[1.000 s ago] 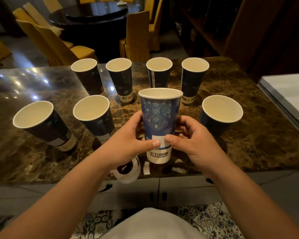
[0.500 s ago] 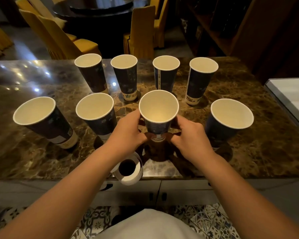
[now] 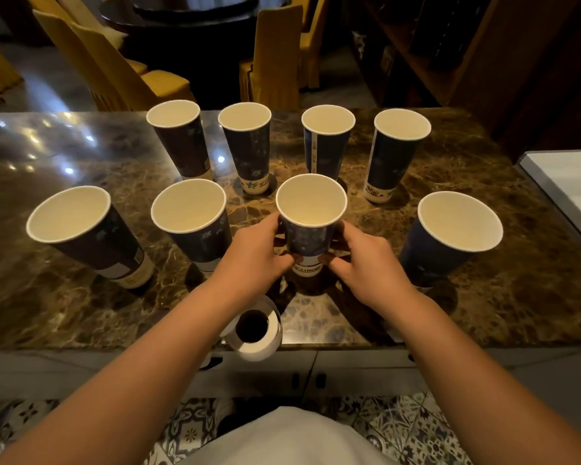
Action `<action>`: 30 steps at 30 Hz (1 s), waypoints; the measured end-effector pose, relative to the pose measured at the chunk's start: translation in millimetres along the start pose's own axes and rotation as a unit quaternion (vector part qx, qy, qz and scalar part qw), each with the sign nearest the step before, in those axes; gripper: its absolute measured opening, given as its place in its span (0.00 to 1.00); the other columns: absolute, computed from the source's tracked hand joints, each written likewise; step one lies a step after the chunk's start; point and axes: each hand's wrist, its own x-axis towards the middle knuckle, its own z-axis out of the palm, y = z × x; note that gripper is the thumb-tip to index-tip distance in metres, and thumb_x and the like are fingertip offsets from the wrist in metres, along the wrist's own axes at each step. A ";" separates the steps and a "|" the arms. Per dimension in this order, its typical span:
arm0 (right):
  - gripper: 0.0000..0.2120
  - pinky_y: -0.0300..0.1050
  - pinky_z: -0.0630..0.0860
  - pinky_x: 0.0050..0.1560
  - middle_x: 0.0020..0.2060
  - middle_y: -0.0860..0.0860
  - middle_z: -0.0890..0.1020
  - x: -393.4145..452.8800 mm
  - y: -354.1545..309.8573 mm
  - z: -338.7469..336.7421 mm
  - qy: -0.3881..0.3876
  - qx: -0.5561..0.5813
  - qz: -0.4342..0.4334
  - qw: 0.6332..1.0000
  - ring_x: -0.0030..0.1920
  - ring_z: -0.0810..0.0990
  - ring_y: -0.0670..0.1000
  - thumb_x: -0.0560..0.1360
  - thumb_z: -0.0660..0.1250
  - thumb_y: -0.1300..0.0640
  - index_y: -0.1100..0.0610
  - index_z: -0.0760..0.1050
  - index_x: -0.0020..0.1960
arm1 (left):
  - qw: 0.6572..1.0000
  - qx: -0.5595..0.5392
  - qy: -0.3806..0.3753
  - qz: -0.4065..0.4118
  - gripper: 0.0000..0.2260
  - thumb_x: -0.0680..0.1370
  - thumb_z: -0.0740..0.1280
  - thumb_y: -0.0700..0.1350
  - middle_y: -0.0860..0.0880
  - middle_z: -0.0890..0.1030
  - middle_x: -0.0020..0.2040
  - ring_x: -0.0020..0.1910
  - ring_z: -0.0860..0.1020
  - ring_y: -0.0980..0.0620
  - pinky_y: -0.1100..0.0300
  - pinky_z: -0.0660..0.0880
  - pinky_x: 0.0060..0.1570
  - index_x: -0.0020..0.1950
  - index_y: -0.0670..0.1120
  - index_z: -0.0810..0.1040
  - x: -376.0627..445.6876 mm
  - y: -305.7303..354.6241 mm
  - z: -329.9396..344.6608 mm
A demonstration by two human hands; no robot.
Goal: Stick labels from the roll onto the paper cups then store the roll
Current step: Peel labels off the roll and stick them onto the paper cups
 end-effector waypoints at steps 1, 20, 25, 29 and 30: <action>0.26 0.48 0.74 0.62 0.66 0.51 0.77 -1.7 0.1 0.9 -0.003 -0.003 0.001 1.000 0.66 0.75 0.51 0.76 0.68 0.56 0.51 0.65 0.73 | 1.000 -0.002 -0.010 -0.008 0.32 0.73 0.73 0.44 0.50 0.76 0.67 0.65 0.75 0.52 0.60 0.73 0.59 0.75 0.51 0.64 -2.1 1.8 -1.2; 0.21 0.40 0.77 0.56 0.61 0.46 0.78 -86.7 -27.8 62.1 -0.002 -0.030 -0.180 0.983 0.58 0.77 0.45 0.75 0.69 0.49 0.51 0.73 0.66 | 0.985 -0.037 0.138 -0.101 0.36 0.71 0.74 0.54 0.55 0.65 0.67 0.65 0.67 0.57 0.65 0.69 0.60 0.73 0.50 0.61 -136.9 -62.2 -8.7; 0.18 0.41 0.78 0.47 0.62 0.45 0.76 -84.4 -38.4 73.9 -0.052 -0.145 -0.276 0.949 0.56 0.76 0.48 0.74 0.69 0.47 0.48 0.75 0.63 | 0.978 -0.057 0.143 -0.140 0.30 0.70 0.76 0.51 0.55 0.68 0.62 0.58 0.73 0.56 0.65 0.72 0.51 0.66 0.53 0.65 -130.8 -66.5 -1.3; 0.15 0.42 0.76 0.36 0.53 0.46 0.82 -77.7 -36.5 75.6 -0.058 -0.190 -0.296 0.934 0.47 0.78 0.50 0.72 0.72 0.52 0.49 0.79 0.58 | 0.986 -0.004 0.151 -0.067 0.19 0.72 0.75 0.47 0.53 0.70 0.61 0.58 0.71 0.57 0.68 0.72 0.53 0.60 0.51 0.76 -124.8 -71.2 -4.9; 0.15 0.43 0.76 0.36 0.52 0.46 0.82 -76.0 -35.0 74.1 -0.062 -0.195 -0.301 0.931 0.46 0.78 0.50 0.72 0.73 0.53 0.49 0.80 0.57 | 0.987 0.011 0.151 -0.054 0.15 0.72 0.75 0.46 0.52 0.70 0.61 0.58 0.71 0.56 0.65 0.73 0.54 0.57 0.50 0.78 -124.4 -73.1 -5.7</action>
